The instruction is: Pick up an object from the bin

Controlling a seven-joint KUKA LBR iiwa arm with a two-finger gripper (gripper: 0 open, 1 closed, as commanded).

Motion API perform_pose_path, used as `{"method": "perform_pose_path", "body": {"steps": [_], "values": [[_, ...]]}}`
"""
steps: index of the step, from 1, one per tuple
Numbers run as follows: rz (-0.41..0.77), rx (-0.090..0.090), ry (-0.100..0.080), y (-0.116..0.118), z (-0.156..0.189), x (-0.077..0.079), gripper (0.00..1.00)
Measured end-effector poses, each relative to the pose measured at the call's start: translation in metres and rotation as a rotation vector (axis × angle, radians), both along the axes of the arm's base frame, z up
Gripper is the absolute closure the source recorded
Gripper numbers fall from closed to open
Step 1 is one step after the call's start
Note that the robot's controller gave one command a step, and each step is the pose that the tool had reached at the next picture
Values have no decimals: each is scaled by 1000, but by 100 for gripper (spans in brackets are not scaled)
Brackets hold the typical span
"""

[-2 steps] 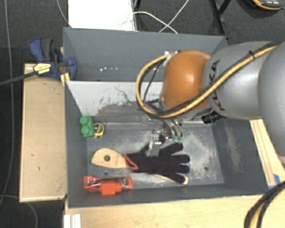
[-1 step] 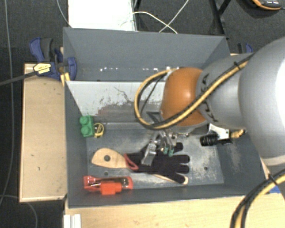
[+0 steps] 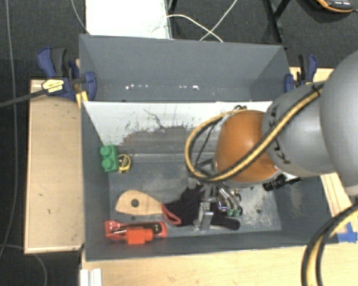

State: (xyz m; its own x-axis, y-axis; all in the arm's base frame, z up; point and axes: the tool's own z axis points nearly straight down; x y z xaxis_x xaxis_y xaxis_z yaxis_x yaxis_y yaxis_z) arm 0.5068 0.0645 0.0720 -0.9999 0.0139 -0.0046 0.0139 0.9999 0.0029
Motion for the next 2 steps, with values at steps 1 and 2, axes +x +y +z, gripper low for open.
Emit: {"method": "perform_pose_path", "body": {"steps": [1,2], "values": [[-62,-1,1,5,-1,5,0],[241,-2,-5,29,-1,15,100]]}}
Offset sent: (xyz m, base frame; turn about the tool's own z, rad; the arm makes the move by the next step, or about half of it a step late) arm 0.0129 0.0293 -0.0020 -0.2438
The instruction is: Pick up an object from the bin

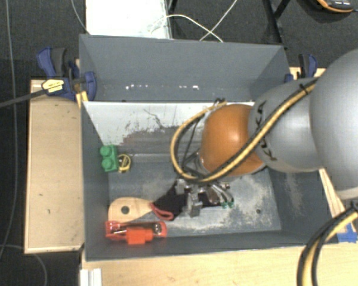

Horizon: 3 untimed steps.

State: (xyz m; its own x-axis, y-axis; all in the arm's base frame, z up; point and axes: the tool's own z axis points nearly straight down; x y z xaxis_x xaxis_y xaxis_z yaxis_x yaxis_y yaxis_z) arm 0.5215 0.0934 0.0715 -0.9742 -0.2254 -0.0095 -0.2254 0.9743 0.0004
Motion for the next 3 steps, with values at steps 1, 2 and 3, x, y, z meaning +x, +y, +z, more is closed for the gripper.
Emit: {"method": "perform_pose_path", "body": {"steps": [1,2,3], "values": [[-2,0,0,0,0,0,100],[5,1,-6,-17,90,-16,100],[-4,3,-8,7,146,24,100]]}}
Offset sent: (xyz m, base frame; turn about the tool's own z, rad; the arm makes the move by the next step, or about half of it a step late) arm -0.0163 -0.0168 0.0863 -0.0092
